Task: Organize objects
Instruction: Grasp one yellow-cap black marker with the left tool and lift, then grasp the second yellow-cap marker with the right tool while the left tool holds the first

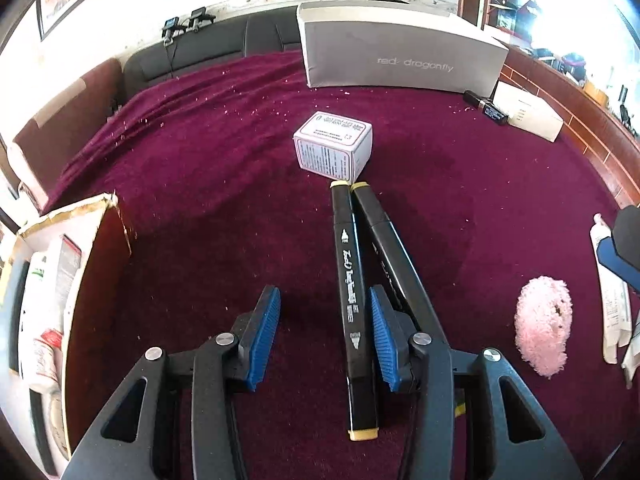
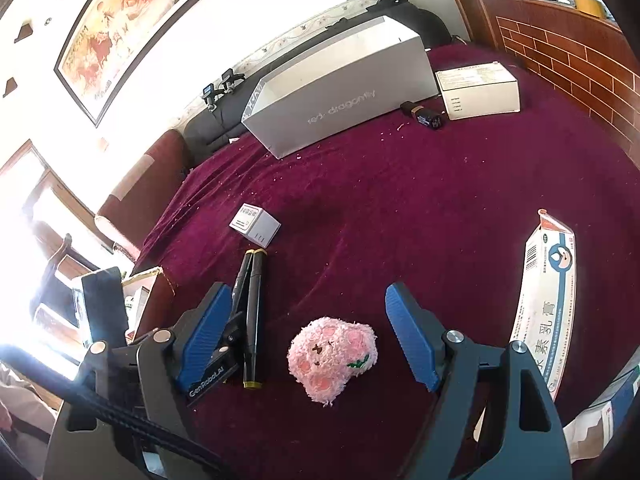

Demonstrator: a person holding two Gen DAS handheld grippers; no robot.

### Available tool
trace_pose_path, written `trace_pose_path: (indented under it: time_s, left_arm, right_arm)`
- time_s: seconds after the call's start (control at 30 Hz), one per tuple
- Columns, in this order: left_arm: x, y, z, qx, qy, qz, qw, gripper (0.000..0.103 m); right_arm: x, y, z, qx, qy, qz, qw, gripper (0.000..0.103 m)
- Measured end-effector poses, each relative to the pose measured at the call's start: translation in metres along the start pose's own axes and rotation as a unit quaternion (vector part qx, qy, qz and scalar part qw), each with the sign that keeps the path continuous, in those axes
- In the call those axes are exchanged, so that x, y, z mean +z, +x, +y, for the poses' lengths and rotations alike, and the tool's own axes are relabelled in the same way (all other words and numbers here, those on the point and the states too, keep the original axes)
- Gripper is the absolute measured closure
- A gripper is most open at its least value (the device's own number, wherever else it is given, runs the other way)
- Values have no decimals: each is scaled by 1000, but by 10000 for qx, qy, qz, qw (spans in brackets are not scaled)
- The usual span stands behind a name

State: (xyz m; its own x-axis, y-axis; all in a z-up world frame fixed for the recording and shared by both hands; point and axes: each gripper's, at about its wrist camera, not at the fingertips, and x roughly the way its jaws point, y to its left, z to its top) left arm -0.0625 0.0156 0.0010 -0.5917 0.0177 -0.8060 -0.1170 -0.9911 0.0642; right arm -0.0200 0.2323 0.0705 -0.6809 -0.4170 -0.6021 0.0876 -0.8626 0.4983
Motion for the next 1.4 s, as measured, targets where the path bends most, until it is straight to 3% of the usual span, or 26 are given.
trace_pose_path:
  time_s: [0.17, 0.27, 0.33, 0.37, 0.4, 0.73, 0.77, 0.8, 0.83, 0.9, 1.03, 1.4]
  left_arm:
    - [3, 1, -10, 315, 227, -138, 9992, 56]
    - [4, 4, -4, 275, 21, -112, 9996, 46]
    - [6, 8, 6, 191, -261, -10, 9995, 32]
    - [6, 10, 12, 127, -419, 54, 9990, 30]
    - [7, 11, 16, 3, -495, 75, 9987, 29]
    - [5, 10, 10, 9, -313, 76, 9995, 25]
    - [5, 9, 8, 58, -308, 51, 9995, 27]
    - [4, 6, 7, 120, -294, -11, 9995, 42]
    - [2, 3, 4, 136, -227, -114, 9996, 70]
    - [-1, -2, -3, 44, -63, -164, 9998, 90]
    - [-9, -8, -10, -116, 114, -163, 9997, 90]
    - [-37, -70, 33, -323, -455, -666, 9962, 90]
  right_arm:
    - [-1, 3, 0, -49, -5, 48, 10000, 24]
    - [-2, 4, -2, -69, 26, 75, 9999, 24]
    - [-2, 4, -3, -87, 36, 61, 9999, 24]
    - [-2, 4, -3, -87, 43, 60, 9999, 24]
    - [-2, 4, -3, -93, 46, 61, 9999, 24]
    - [-6, 12, -4, -185, 23, 168, 9997, 24]
    - [-6, 12, -4, -193, 23, 173, 9997, 24]
    - [-7, 12, -4, -201, 27, 174, 9996, 24]
    - [-7, 12, -4, -213, 25, 180, 9996, 24]
    - [-7, 13, -4, -225, 21, 185, 9996, 24]
    - [-7, 14, -2, -271, -46, 185, 9995, 24]
    - [-10, 15, 8, -543, -403, 11, 9977, 24]
